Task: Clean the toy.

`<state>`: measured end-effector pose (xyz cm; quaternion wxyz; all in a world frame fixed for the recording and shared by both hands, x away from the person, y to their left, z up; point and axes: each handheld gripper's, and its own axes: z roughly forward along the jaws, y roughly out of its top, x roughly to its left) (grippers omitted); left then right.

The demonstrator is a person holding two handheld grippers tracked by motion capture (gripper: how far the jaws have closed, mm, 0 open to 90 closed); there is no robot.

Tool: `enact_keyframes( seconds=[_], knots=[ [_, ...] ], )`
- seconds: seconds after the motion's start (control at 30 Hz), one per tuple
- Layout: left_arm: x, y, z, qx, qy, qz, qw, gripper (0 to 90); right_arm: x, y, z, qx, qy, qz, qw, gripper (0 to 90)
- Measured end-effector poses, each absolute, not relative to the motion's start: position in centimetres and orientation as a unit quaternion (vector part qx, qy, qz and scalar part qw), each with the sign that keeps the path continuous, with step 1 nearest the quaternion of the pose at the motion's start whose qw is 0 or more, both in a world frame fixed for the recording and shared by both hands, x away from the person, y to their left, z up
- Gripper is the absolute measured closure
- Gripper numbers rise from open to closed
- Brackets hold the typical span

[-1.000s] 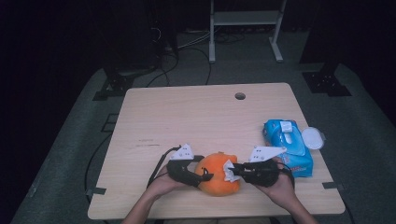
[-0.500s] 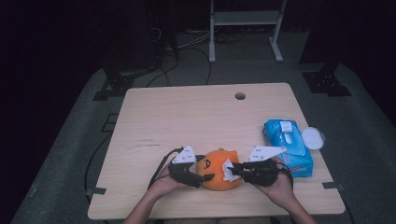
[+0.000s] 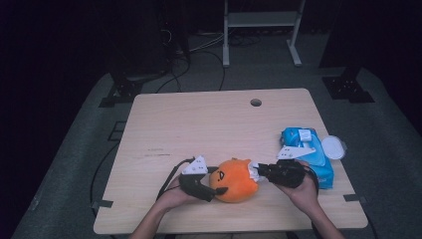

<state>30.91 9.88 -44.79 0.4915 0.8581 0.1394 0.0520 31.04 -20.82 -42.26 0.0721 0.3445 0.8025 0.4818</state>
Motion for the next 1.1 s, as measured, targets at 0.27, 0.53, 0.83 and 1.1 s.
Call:
enact_keyframes(
  seconds=[0.27,0.53,0.83,1.1],
  knots=[
    [31.1,10.1,-44.9,0.855,0.165,0.049,0.489,23.3,32.0,-21.0,-42.7,0.361,0.795,0.485,0.05,79.6],
    [31.7,10.4,-45.0,0.845,0.215,0.042,0.489,23.6,28.6,-20.1,-41.1,0.31,0.82,0.478,0.057,80.0],
    [31.9,10.4,-45.0,0.833,0.226,0.04,0.503,10.8,29.2,-19.9,-41.4,0.31,0.825,0.467,0.072,79.8],
    [29.4,7.7,-43.9,0.86,0.142,0.105,0.478,21.7,28.5,-17.5,-40.1,0.274,0.83,0.477,0.092,80.0]
  ],
)
